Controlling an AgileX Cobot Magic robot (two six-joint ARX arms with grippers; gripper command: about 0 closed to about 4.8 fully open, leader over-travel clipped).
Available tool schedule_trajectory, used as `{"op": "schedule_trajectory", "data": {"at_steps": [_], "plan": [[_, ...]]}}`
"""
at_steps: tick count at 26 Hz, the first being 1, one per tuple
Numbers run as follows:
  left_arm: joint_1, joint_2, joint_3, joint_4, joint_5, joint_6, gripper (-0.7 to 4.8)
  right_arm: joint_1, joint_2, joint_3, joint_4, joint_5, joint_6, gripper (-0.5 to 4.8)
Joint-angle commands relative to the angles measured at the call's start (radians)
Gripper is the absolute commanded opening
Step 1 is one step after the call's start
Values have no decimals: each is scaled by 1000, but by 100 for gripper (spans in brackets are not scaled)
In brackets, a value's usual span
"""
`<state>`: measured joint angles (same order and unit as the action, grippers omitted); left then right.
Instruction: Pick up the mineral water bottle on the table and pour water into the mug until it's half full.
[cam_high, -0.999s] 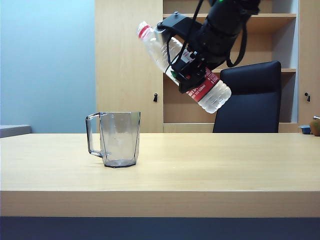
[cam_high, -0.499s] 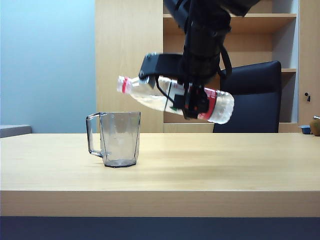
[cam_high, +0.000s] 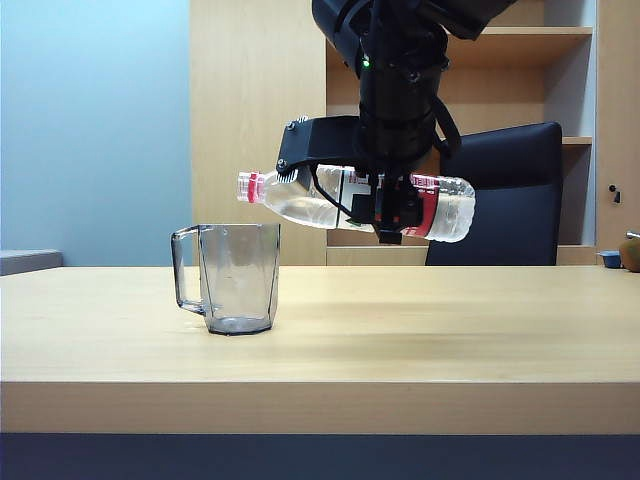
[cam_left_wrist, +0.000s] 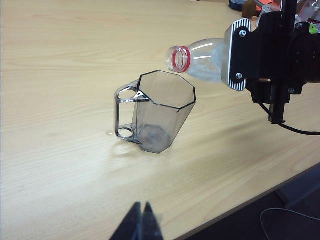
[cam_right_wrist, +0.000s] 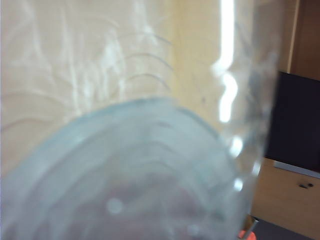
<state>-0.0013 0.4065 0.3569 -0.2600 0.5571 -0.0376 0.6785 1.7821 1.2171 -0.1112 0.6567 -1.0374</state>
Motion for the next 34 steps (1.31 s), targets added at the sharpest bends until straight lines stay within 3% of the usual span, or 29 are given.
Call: {"op": "schedule_trajectory", "data": {"at_steps": [1,11,15,21,24,28,31,34], "plan": [[0,0,5,6,4,4,-5,3,-12,8,32,54,-45,260],[0,0,5,6,4,4,-5,6,-12,8,32,138,-97,259],[0,0,5,6,4,4,-5,14,-12,8,32,138,-100,197],[0,0,5,7,4,4,-5,16,-12,8,33,135,-101,198],[0,0,5,7,4,4,-5,16,-12,8,32,138,-101,234],[0,0,5,7,4,4,-5,19,-12,8,32,138,-101,235],[0,0,5,7,4,4,-5,23,-12,8,32,138,-101,276],[0,0,5,7,4,4,-5,23,-12,8,26,137,-101,279]]}}
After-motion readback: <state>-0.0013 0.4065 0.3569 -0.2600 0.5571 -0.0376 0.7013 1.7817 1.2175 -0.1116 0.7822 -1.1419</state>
